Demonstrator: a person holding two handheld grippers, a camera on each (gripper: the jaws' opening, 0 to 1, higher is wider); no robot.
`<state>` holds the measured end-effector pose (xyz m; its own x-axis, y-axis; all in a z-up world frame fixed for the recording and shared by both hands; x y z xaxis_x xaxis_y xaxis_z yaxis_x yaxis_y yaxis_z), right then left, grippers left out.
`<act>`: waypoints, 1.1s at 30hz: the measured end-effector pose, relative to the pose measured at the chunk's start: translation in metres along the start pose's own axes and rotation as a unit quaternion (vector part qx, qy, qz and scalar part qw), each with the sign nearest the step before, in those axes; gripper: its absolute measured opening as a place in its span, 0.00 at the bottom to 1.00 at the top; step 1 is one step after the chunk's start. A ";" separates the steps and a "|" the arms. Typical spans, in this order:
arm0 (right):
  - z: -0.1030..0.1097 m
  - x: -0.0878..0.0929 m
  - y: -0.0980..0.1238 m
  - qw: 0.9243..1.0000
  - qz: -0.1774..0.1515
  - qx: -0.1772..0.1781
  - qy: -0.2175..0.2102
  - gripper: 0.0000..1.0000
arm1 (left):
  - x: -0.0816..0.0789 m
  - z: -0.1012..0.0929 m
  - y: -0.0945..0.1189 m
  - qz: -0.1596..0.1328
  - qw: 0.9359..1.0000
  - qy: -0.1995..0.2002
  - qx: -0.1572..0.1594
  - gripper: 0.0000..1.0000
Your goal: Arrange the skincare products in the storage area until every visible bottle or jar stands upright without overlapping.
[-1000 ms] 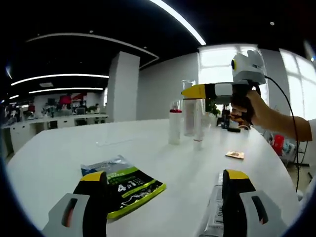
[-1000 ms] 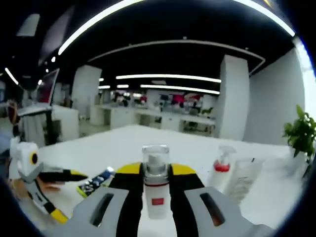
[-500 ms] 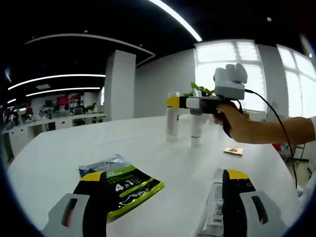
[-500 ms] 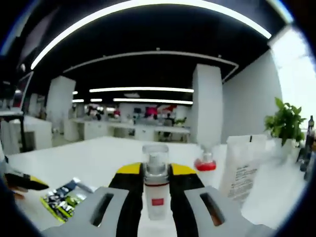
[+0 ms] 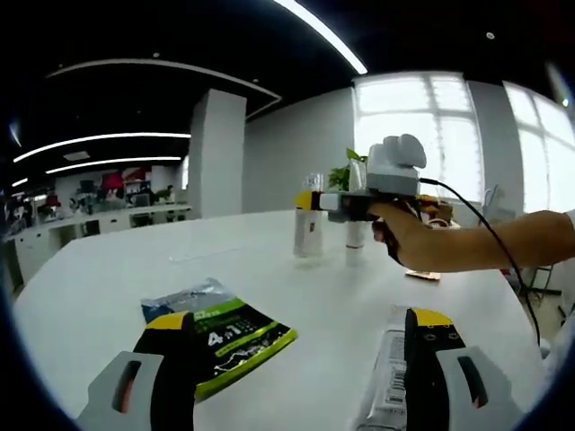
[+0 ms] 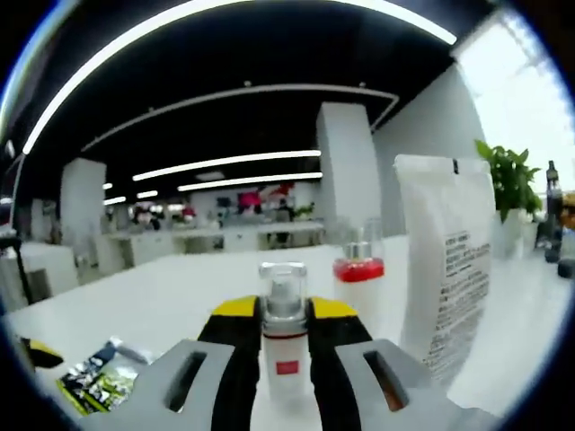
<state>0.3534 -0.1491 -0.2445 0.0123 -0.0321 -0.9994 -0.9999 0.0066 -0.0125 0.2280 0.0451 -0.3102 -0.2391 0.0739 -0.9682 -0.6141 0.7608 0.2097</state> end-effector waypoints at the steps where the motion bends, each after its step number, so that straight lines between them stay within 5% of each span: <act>1: 0.002 0.002 -0.002 1.000 0.003 0.000 0.001 0.18 | 0.000 -0.001 0.000 -0.001 1.000 0.002 0.000 1.00; 33: 0.003 0.016 -0.035 1.000 0.018 0.014 0.022 0.18 | 0.004 -0.009 0.001 -0.007 1.000 0.009 0.005 1.00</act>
Point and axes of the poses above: the point that each gripper's makers call its tool centre point, and the gripper's own axes: y roughly backward along the fingers, z roughly to its left, x roughly out of its underside, the point moved 3 cm from there along y, roughly backward along the fingers, and after that the axes turned 3 degrees about y, right-handed, at the moved point
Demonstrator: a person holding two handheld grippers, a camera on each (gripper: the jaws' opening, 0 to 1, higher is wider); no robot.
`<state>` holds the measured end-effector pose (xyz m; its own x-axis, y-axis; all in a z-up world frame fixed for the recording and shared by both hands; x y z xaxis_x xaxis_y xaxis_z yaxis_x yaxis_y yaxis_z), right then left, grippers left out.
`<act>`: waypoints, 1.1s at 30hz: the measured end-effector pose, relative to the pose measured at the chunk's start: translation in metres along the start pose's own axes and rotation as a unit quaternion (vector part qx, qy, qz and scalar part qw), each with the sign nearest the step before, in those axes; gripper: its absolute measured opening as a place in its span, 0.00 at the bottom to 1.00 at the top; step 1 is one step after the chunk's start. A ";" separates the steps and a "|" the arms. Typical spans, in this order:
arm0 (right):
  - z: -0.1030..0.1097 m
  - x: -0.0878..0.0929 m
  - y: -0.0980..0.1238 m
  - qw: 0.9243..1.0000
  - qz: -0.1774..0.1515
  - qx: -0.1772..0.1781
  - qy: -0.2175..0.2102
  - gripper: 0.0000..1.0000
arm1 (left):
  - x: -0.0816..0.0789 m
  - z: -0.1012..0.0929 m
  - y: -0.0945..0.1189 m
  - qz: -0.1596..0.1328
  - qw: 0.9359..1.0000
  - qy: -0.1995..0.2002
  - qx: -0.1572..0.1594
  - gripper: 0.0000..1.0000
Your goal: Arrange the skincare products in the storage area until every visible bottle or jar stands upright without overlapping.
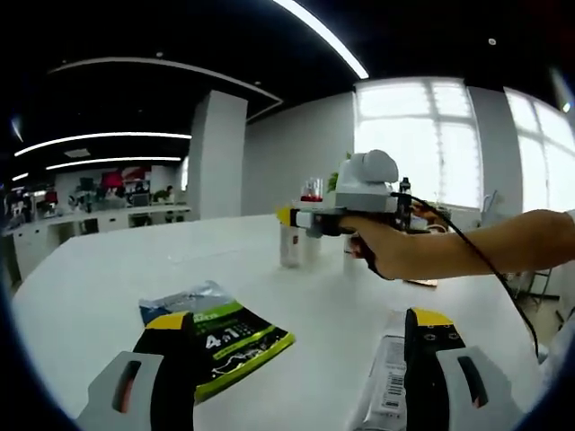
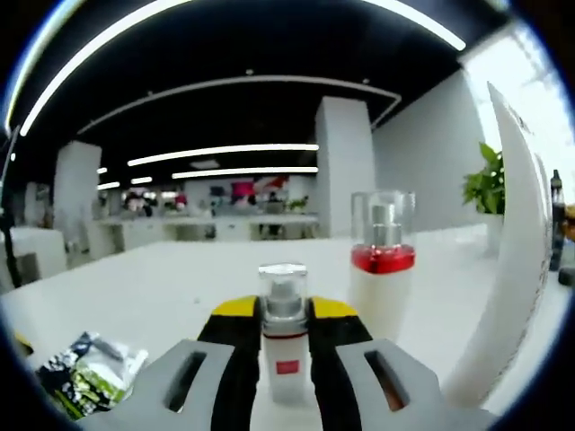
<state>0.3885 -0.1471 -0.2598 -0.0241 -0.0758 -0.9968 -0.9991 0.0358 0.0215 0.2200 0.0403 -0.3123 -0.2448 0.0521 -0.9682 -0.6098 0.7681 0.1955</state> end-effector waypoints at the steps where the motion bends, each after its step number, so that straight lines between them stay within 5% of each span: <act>1: 0.001 0.000 -0.001 1.000 0.001 -0.001 -0.003 0.18 | 0.000 0.000 0.000 0.001 1.000 0.000 0.000 1.00; 13: 0.005 0.006 -0.002 0.999 0.025 -0.018 -0.025 0.47 | -0.002 0.002 0.000 -0.003 1.000 0.006 -0.002 1.00; 33: 0.010 0.012 0.031 0.998 0.039 -0.052 -0.023 0.54 | -0.003 0.003 0.001 -0.007 1.000 0.013 -0.004 1.00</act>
Point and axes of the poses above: the point that each gripper's makers call its tool centre point, and the gripper's own axes: y roughly backward along the fingers, z roughly to its left, x roughly out of its underside, the point moved 3 cm from there along y, roughly backward along the fingers, and after that the axes turned 3 degrees about y, right-handed, at the moved point
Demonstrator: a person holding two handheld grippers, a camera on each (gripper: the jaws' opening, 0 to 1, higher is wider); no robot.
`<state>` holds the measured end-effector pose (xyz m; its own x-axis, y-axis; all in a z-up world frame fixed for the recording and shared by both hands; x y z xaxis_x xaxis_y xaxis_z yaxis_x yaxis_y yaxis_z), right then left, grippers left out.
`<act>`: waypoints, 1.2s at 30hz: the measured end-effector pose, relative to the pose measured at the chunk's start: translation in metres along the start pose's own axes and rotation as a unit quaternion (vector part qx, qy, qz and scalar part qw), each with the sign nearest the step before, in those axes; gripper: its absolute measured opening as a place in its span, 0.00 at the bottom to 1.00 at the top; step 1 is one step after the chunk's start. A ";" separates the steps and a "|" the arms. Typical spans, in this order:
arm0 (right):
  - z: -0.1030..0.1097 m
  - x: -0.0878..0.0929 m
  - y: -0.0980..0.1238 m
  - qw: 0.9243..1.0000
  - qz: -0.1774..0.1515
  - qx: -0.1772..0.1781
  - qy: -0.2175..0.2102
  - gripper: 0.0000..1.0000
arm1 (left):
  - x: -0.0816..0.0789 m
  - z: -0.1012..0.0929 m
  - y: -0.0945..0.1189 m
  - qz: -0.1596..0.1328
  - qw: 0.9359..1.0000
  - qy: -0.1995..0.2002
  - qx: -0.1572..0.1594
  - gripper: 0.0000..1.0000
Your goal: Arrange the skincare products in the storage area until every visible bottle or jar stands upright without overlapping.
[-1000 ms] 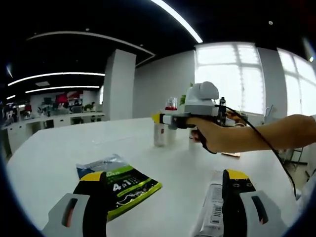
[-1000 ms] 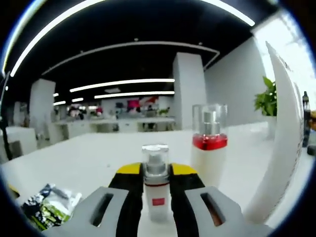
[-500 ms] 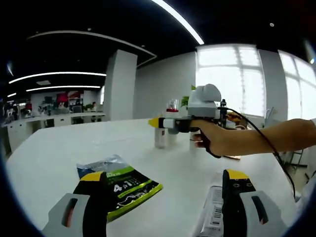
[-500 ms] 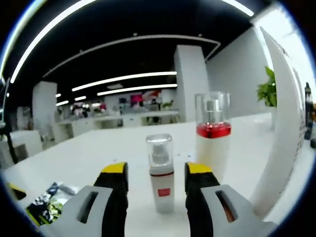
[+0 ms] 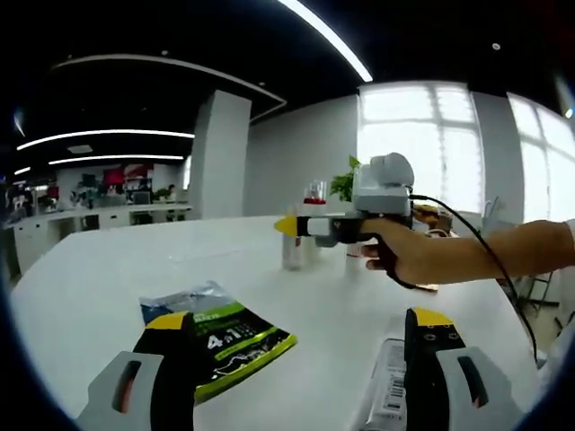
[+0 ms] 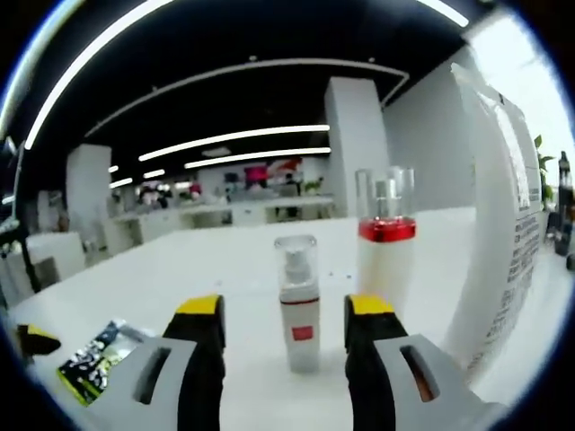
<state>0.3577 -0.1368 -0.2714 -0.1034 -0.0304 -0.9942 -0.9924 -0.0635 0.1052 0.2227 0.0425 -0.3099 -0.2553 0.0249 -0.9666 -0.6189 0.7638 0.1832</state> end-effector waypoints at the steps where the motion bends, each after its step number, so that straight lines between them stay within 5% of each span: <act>1: 0.001 0.000 0.000 1.000 -0.001 -0.003 0.001 0.55 | 0.000 0.000 0.000 0.000 1.000 0.001 0.000 1.00; 21: 0.026 0.006 0.022 0.995 -0.018 -0.094 0.002 0.63 | -0.001 -0.011 -0.001 0.000 1.000 -0.015 0.019 1.00; 24: 0.032 -0.005 0.029 0.991 -0.046 -0.115 -0.040 0.67 | -0.003 -0.013 -0.001 -0.003 1.000 -0.011 0.024 1.00; 29: 0.038 -0.003 0.032 0.988 -0.047 -0.142 -0.048 0.78 | -0.001 -0.017 -0.001 0.000 0.999 -0.010 0.035 1.00; 36: 0.042 0.003 0.049 0.987 -0.053 -0.150 0.016 0.97 | -0.001 -0.017 -0.001 0.000 0.999 -0.010 0.036 1.00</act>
Point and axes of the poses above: the point that each gripper's makers call its tool centre point, and the gripper's own axes: y roughly backward along the fingers, z roughly to its left, x roughly out of its underside, the point moved 3 cm from there along y, roughly backward along the fingers, and after that the axes turned 3 degrees about y, right-handed, at the moved point
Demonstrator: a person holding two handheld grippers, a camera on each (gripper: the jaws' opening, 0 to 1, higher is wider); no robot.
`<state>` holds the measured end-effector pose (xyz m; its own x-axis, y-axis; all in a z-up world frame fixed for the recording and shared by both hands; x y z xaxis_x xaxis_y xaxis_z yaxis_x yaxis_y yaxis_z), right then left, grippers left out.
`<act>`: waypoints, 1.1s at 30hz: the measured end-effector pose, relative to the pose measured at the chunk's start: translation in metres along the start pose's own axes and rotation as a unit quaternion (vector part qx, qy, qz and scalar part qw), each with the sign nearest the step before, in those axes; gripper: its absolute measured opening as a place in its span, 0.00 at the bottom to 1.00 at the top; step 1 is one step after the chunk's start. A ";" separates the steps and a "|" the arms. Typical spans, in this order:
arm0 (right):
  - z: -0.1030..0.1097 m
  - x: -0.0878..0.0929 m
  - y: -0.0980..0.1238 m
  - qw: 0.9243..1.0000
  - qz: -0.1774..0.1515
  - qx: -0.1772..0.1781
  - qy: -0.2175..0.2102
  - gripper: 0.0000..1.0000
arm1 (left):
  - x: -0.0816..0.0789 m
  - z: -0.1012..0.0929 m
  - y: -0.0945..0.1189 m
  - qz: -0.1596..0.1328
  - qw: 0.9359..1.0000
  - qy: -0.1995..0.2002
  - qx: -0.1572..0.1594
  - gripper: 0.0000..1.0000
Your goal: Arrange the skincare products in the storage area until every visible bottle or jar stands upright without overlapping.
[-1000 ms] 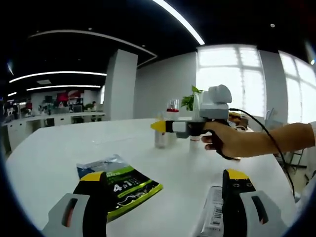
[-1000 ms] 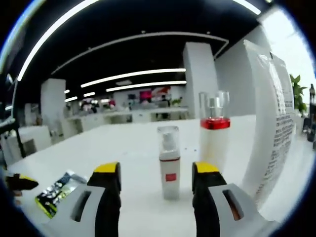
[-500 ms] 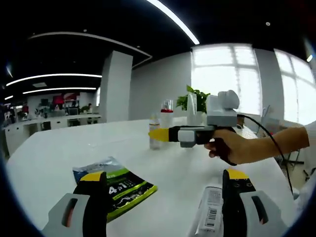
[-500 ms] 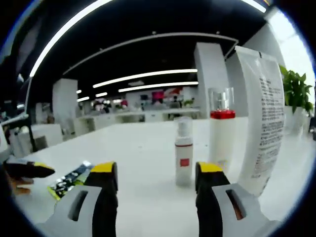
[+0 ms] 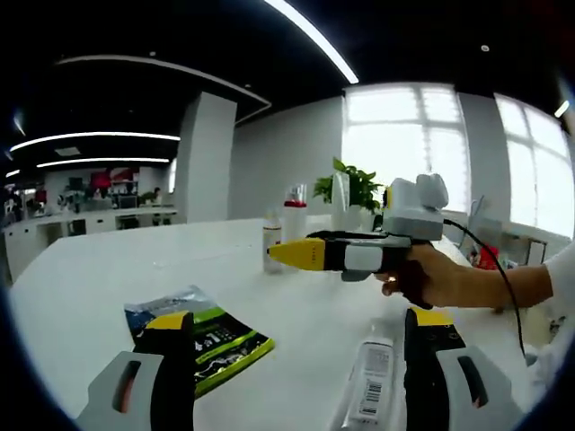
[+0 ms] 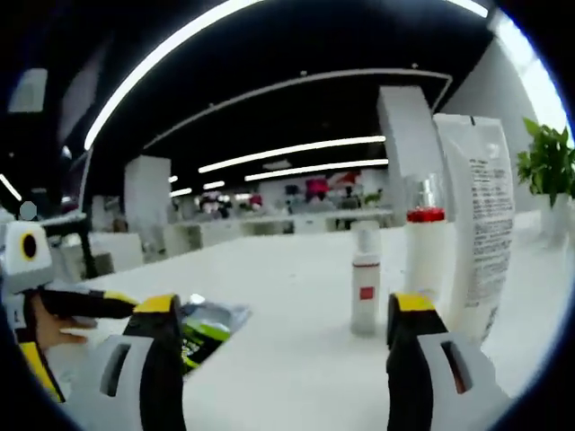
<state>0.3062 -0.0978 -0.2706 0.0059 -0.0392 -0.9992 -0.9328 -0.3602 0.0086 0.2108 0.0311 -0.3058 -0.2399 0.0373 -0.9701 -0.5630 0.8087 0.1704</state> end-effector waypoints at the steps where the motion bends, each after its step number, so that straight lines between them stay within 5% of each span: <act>1: 0.004 -0.002 0.005 1.000 -0.003 -0.004 0.009 1.00 | 0.000 -0.002 0.001 -0.001 1.000 0.002 0.000 1.00; 8: 0.013 -0.020 0.039 0.999 -0.036 -0.005 0.024 1.00 | 0.000 0.000 0.001 -0.001 1.000 0.001 0.004 1.00; 17: 0.002 -0.014 0.080 1.000 -0.001 -0.016 0.009 1.00 | -0.007 -0.020 0.000 -0.010 0.999 -0.042 0.004 1.00; 25: 0.000 -0.005 0.100 1.000 0.018 -0.024 -0.002 1.00 | -0.005 -0.026 0.004 0.017 0.999 -0.027 -0.008 0.92; 28: 0.000 -0.006 0.109 1.000 -0.004 -0.013 0.014 1.00 | -0.007 -0.039 0.003 0.029 0.998 -0.057 -0.001 0.91; 33: -0.016 -0.011 0.115 0.999 -0.020 0.014 0.021 1.00 | 0.008 -0.059 -0.008 0.101 0.989 -0.103 0.037 0.83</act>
<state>0.2051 -0.1539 -0.2580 0.0588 -0.0641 -0.9962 -0.9414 -0.3356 -0.0340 0.1661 -0.0095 -0.3049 -0.1718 0.3151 -0.9334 -0.4593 0.8126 0.3588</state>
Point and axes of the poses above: the point that each gripper's makers call its tool centre point, and the gripper's own axes: y roughly backward along the fingers, z roughly to its left, x roughly out of its underside, the point moved 3 cm from there along y, roughly backward along the fingers, and after that the axes turned 3 degrees about y, right-handed, at the moved point
